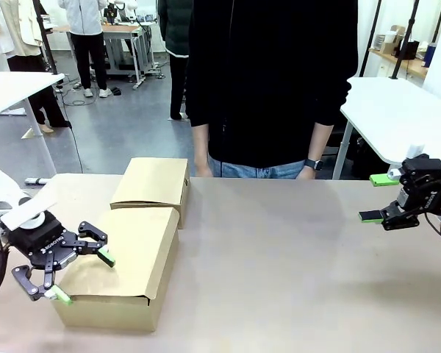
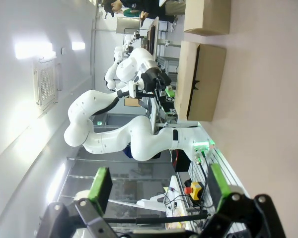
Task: Place items inside the box.
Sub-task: Close the lid of the Mailer Box closest to the robot.
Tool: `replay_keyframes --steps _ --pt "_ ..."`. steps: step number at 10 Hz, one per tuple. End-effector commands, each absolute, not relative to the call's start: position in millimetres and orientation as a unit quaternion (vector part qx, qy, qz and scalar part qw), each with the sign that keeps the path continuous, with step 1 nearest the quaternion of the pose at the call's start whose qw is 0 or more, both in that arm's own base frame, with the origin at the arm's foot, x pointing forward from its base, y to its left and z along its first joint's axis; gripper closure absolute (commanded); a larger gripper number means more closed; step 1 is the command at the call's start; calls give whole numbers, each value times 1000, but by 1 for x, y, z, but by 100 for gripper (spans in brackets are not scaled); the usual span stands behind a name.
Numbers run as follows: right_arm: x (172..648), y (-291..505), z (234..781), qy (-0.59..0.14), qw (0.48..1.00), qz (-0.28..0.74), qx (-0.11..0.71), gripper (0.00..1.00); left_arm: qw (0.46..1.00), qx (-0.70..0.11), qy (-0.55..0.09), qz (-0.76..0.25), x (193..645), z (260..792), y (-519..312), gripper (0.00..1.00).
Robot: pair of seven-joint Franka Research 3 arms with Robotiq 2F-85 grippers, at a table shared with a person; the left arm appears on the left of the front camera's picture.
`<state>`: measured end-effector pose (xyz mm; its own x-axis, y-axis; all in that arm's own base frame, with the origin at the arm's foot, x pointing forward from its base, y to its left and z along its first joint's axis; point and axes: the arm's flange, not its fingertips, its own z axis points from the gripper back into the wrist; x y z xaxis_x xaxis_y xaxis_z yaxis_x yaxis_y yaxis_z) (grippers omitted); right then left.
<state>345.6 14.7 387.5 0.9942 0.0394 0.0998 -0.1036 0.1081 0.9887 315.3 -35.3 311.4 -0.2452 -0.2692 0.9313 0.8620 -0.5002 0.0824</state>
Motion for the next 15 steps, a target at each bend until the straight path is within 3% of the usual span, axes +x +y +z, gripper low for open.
replay_keyframes --steps 1,7,10,12,13,15 --pt "346 16 392 -23 746 35 665 0 377 -456 -330 -736 291 221 -21 0" --pt "346 16 392 -23 746 35 665 0 441 -469 -319 -696 297 228 -12 0" --pt "346 16 392 -23 746 35 665 0 457 -543 -419 -567 299 291 30 0" --pt "346 16 392 -23 746 35 665 0 483 -597 -435 -470 300 323 65 0" --pt "346 16 392 -23 746 35 665 0 542 -604 -424 -401 300 332 82 0" --pt "346 16 392 -23 746 35 665 0 638 -623 -322 -319 309 330 113 0"
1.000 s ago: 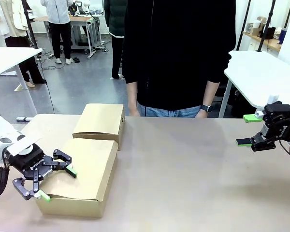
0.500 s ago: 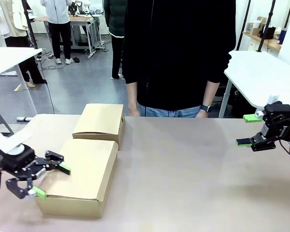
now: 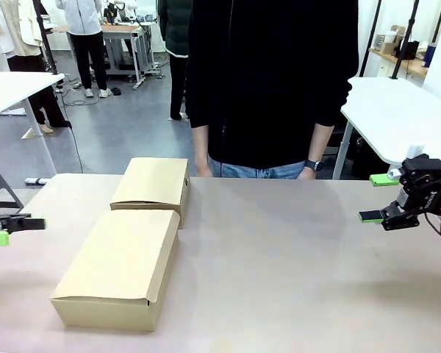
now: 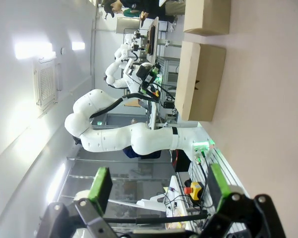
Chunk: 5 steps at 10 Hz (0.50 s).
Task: Place items inside the box.
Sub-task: Close the lid of the Mailer Box closest to the robot.
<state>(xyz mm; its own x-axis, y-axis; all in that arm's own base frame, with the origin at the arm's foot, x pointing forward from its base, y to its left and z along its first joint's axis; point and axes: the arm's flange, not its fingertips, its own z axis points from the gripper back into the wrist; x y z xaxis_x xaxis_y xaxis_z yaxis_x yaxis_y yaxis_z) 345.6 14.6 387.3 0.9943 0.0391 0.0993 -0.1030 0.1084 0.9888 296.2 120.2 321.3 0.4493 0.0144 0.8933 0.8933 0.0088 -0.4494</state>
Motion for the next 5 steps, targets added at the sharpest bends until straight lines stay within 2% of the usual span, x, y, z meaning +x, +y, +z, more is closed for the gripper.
replay_keyframes --steps 1,3,5 --pt "346 16 392 -23 746 35 665 0 675 -630 -247 -293 315 324 126 0" --pt "346 16 392 -23 746 35 665 0 708 -647 -154 -239 324 315 144 0" --pt "346 16 392 -23 746 35 665 0 674 -687 -184 -198 329 313 154 0"
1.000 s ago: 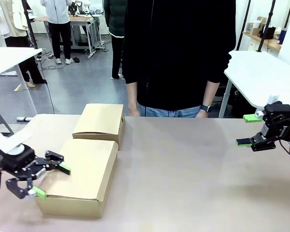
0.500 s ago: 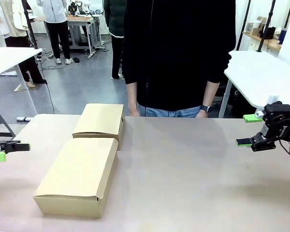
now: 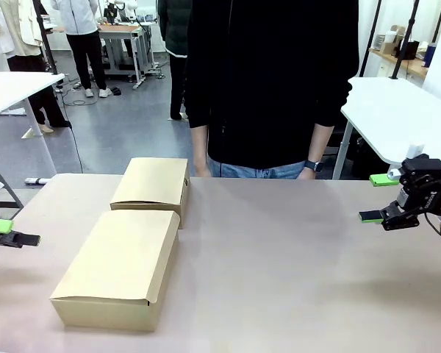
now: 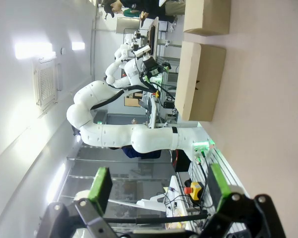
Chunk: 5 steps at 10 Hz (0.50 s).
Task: Place items inside the box.
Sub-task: Close the lid of the Mailer Box closest to the robot.
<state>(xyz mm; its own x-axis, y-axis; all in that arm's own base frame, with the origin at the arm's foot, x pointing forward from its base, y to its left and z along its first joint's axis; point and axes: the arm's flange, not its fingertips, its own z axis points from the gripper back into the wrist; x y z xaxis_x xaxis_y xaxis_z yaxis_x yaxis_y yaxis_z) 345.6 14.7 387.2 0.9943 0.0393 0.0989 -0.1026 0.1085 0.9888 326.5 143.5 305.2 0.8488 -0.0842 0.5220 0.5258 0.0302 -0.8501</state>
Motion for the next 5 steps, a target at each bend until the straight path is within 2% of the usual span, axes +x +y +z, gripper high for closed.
replay_keyframes --steps 1,5 --pt "346 16 392 -23 746 35 665 0 710 -641 -179 -230 325 306 142 0" --pt "346 16 392 -23 746 35 665 0 710 -641 -179 -230 325 306 142 0"
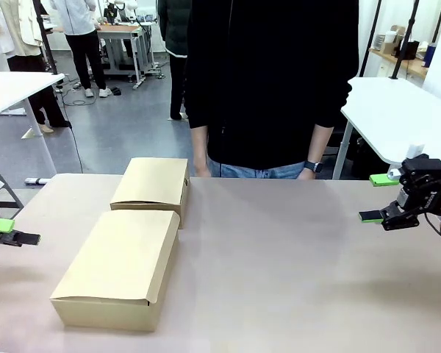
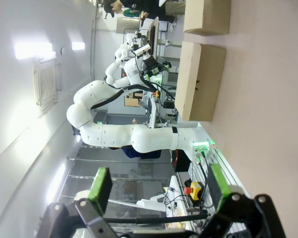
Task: Place items inside the box.
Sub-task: Close the lid of the Mailer Box closest to the robot.
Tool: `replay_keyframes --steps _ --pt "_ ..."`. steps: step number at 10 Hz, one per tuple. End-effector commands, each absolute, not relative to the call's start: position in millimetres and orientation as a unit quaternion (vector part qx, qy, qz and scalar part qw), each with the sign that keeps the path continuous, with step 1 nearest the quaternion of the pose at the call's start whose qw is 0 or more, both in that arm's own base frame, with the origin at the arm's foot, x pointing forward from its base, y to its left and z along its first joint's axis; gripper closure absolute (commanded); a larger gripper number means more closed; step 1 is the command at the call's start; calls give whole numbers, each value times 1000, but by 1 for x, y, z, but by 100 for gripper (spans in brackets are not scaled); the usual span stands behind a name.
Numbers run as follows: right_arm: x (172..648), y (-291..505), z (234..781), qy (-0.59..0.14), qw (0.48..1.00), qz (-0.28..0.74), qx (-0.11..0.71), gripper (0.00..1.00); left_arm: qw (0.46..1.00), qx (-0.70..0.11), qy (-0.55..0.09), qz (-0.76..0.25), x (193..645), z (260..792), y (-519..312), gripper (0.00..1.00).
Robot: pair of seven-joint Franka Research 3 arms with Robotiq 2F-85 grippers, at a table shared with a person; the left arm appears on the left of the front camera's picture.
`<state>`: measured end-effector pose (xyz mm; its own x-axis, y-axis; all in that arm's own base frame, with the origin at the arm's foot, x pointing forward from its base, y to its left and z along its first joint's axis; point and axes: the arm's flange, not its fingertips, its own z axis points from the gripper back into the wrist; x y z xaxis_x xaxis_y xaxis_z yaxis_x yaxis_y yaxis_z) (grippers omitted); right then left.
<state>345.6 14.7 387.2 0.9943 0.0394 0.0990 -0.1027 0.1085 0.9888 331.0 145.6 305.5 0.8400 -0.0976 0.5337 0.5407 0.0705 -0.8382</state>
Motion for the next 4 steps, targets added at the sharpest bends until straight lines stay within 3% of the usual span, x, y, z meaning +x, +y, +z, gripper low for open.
replay_keyframes --steps 1,4 --pt "346 16 392 -23 746 35 665 0 710 -641 -179 -230 325 306 142 0" --pt "346 16 392 -23 746 35 665 0 710 -641 -179 -230 325 306 142 0"
